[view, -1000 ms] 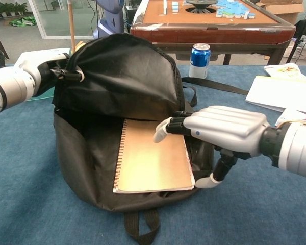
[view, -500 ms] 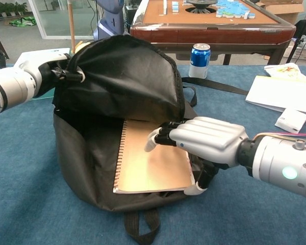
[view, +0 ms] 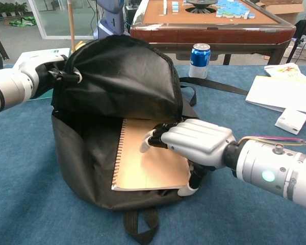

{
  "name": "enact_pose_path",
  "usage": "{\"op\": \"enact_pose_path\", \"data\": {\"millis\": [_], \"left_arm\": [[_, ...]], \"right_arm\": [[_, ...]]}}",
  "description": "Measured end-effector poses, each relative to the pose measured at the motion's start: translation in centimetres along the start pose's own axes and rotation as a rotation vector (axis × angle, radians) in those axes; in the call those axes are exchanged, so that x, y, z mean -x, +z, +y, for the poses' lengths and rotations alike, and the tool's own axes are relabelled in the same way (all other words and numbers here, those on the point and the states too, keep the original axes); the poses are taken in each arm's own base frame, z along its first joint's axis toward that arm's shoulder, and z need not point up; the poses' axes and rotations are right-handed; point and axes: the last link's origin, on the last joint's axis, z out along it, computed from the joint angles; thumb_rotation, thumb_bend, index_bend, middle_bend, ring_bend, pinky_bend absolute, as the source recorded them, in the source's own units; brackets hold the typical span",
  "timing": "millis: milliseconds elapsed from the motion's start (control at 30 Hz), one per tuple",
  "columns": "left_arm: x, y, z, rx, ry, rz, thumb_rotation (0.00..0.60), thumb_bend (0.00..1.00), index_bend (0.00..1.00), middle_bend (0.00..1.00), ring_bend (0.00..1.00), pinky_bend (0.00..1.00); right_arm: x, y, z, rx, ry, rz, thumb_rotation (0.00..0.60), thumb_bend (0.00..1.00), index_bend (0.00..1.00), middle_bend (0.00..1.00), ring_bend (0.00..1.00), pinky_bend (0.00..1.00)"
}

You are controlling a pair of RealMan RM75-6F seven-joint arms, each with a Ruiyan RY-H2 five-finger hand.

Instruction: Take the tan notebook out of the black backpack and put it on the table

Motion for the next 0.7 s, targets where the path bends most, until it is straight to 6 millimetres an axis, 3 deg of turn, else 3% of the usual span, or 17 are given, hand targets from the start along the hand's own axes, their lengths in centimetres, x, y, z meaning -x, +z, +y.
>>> {"op": "enact_pose_path", "data": {"millis": [700], "left_arm": [[-0.5,0.0,-0.3,-0.006,-0.018,0.000,0.600,0.89,0.42,0.06,0.02,0.05]], "right_arm": [[-0.4,1.6,0.9,0.030,-0.031,0.050,0.600,0.31,0.19,0.19,0.07,0.16]]}}
